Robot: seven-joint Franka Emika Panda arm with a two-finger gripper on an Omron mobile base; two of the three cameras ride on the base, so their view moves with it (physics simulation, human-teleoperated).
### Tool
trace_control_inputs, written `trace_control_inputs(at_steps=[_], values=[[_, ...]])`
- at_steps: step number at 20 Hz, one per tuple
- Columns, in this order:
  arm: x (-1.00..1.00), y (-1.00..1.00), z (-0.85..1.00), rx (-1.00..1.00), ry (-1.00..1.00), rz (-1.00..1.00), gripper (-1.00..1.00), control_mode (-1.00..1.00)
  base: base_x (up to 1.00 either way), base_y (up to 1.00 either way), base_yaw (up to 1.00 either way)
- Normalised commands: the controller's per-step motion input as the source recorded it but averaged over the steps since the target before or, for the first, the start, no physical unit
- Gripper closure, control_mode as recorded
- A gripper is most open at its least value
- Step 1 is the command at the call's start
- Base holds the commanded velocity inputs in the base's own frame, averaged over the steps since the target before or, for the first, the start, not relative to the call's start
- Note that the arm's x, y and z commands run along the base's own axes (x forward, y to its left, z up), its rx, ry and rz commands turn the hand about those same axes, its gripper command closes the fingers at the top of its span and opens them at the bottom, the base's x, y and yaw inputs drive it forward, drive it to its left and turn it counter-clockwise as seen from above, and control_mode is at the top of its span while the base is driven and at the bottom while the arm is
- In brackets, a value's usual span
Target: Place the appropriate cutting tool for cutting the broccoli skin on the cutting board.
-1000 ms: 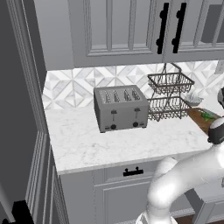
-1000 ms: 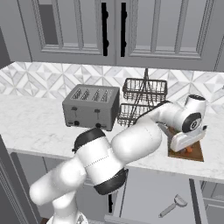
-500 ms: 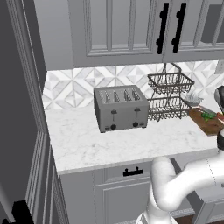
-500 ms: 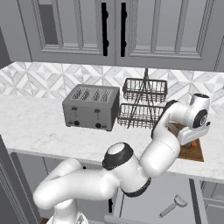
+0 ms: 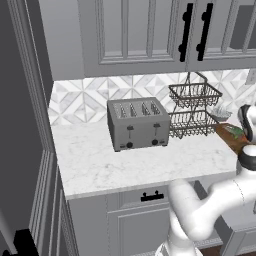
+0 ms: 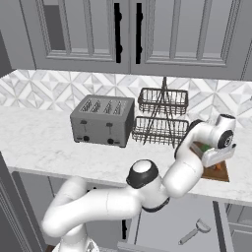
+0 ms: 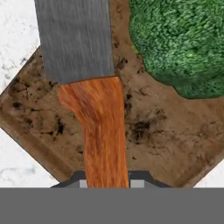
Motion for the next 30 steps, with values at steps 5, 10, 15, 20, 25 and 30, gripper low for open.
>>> trace_control_inputs(at_steps=[5,10,15,20,25,30], values=[[-0.24,0.29,-0.67,-0.06,-0.03,0.0,-1.0,-1.0,0.0,0.0,0.0],[-0.41,0.63,0.13,0.0,-0.02,0.0,-1.0,-1.0,0.0,0.0,0.0],[-0.56,0.18,0.52,0.0,-0.14,0.0,-1.0,-1.0,0.0,0.0,0.0],[-0.77,0.39,0.41,-0.07,-0.34,0.0,-1.0,-1.0,0.0,0.0,0.0],[-0.67,0.66,0.3,-0.09,-0.32,0.0,-1.0,-1.0,0.0,0.0,0.0],[-0.65,0.9,0.18,-0.14,-0.15,0.0,-1.0,-1.0,0.0,0.0,0.0]])
